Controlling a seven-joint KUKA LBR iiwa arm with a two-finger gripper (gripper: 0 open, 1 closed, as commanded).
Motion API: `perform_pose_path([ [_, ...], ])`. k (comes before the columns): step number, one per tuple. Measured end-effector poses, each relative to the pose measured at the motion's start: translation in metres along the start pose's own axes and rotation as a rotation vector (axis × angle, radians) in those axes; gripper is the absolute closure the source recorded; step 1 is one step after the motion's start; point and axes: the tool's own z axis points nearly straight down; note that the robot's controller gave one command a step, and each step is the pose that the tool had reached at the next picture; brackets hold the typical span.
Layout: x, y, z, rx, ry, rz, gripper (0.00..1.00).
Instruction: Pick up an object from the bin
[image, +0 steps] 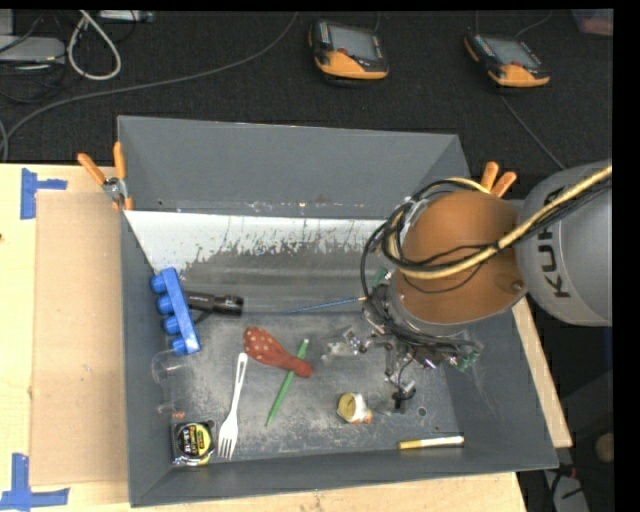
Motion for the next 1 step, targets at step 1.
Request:
perform_pose_path([
  [1, 0.0581, -0.0355, 0.0937, 0.001, -0.003, -0.231, 1.00],
])
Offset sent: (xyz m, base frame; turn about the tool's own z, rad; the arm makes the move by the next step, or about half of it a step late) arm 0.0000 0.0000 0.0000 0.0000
